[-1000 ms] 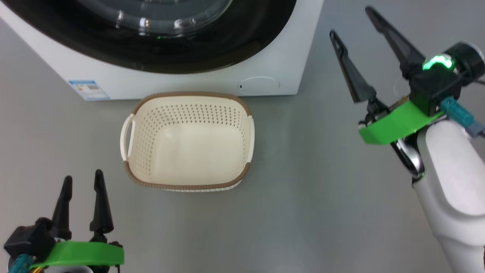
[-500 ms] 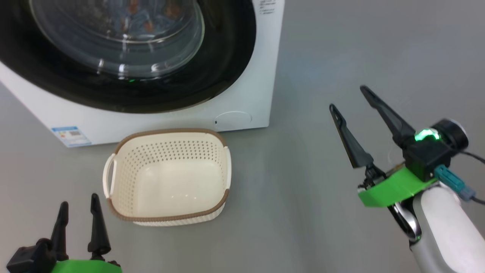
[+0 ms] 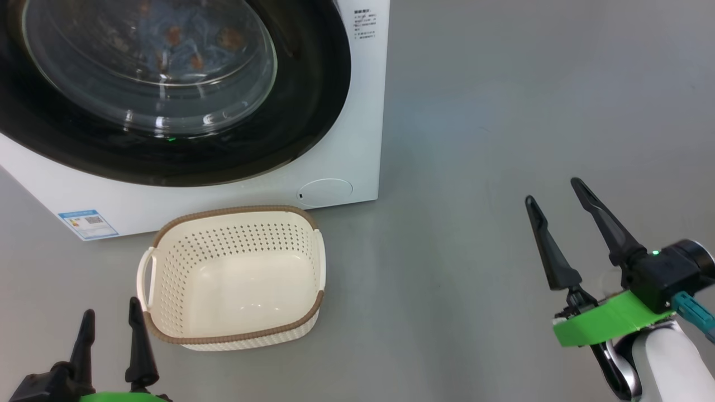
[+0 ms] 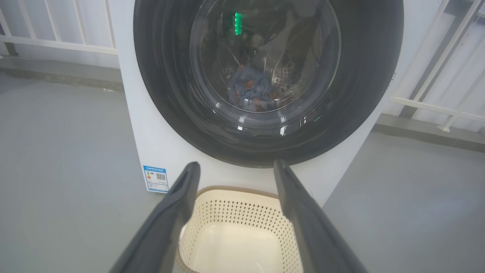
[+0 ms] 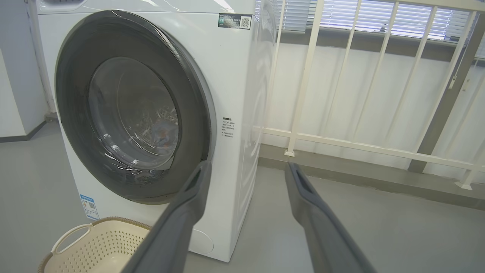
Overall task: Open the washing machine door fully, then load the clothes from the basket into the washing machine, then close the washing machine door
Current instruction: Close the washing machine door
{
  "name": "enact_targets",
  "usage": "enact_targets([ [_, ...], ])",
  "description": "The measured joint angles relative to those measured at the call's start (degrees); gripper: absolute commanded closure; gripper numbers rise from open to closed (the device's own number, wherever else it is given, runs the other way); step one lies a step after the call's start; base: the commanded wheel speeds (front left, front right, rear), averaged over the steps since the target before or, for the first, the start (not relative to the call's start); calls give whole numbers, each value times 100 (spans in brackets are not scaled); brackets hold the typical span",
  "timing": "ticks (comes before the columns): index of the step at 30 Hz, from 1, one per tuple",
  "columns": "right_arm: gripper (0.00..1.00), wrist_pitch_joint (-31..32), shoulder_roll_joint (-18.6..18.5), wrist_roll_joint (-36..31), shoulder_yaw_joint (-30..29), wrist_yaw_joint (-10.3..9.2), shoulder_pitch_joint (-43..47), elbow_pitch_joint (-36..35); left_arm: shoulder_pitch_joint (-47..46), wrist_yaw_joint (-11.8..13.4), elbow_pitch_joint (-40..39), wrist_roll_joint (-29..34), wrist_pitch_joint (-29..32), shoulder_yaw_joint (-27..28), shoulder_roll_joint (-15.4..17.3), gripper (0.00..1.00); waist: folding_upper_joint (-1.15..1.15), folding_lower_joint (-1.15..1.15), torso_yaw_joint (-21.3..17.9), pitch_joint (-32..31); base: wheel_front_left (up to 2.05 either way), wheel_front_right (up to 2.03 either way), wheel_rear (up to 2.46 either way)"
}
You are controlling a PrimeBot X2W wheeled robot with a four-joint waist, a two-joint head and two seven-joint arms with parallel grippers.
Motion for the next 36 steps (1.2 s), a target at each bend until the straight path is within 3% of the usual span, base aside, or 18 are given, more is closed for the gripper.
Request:
enact_targets([
  [20,0,5,503,27,-623,-1,840,-46,122,-62,38,116,0,19,1,0,0,0,-7,29,0,0,0],
  [36,0,5,597,25,-1116,-1,1096,-42,252,-153,18,161,0,13,2,0,0,0,32,-11,0,0,0],
])
